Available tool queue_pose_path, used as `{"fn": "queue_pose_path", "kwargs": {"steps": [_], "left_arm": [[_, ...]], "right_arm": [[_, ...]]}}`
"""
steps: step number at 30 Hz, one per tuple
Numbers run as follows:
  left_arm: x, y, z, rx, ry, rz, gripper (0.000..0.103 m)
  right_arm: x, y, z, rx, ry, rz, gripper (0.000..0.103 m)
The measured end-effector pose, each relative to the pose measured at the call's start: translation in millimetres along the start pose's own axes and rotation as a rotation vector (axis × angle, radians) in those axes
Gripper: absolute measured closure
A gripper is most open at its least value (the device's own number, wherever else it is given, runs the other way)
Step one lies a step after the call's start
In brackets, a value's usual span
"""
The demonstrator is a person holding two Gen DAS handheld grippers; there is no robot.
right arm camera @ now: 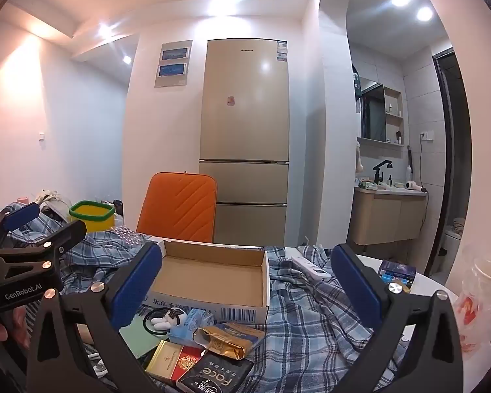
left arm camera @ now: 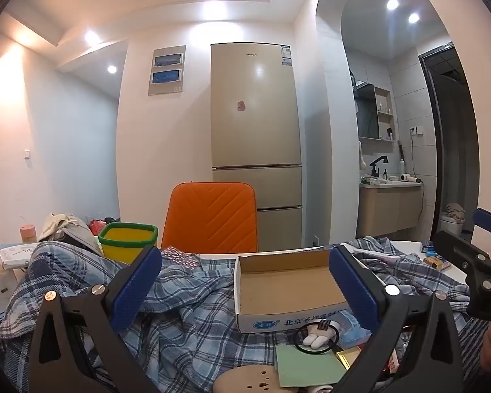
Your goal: Organize soft objects
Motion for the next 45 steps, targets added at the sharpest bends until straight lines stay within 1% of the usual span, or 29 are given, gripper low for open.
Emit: {"fn": "queue_pose_path", "kwargs": {"steps": [1,4,8,11,12,13,16,21,25,27,32,38,45], "left_arm": [[-0.2,-0.5,0.8,0.005,-0.003,0.004,0.0],[-0.5,-1.6,2.7,0.016,-0.025,0.014,0.0],[3.3,5.0,-0.8,0.0,-0.036,0.018,0.0],[-7.9,2.1,-4.8,-0.016,-0.028,0.041,0.0],[-8.3,2.7,-5.4,-0.02,-0.035,0.04,0.0],[-8.7,3.1,-5.6,-0.022,-0.045,0.039,0.0],[-9.2,1.7,-4.4,-0.017,-0.067,0.032,0.0],[-5.9,1.0,-3.1,-0.011,-0.018,0.037,0.0],[-15.5,0.6,-6.8,-0.028,-0.09,0.051,0.0],[-18.1,1.3,-8.9,-0.038,-0.093,0.059,0.0],[-15.7,0.8,-7.3,-0.025,-0.079,0.052,0.0],[-8.4,-0.5,-3.2,-0.015,-0.042,0.037,0.0],[-10.3,0.0,-2.3,-0.015,-0.039,0.043,0.0]], "right_arm": [[0.5,-1.2,0.5,0.017,-0.004,-0.016,0.0],[0.1,-0.8,-0.1,0.013,-0.007,-0.012,0.0],[-0.1,-0.8,1.0,0.017,-0.01,-0.008,0.0],[-2.5,-0.3,1.2,0.012,-0.014,-0.003,0.0],[-3.7,0.9,-6.9,-0.001,-0.009,-0.005,0.0],[2.2,-3.1,-2.9,-0.004,-0.002,-0.011,0.0],[2.0,-1.9,-2.9,0.003,-0.001,-0.011,0.0],[1.1,0.0,-1.0,0.009,0.0,-0.011,0.0],[2.2,0.8,-2.2,-0.002,-0.004,-0.018,0.0],[3.9,1.2,-2.9,-0.009,-0.011,-0.028,0.0],[10.6,3.7,-11.0,-0.051,-0.037,-0.067,0.0],[6.1,2.2,-7.5,-0.031,-0.033,-0.047,0.0],[2.6,-0.7,-4.2,-0.011,-0.035,-0.036,0.0]]}}
Point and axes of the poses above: each gripper's, at about its wrist camera, not at the fingertips, and z roughly the way its jaws point, x to its left, y to its top, the point moved 8 cm from there along z, roughly the way its jaws point
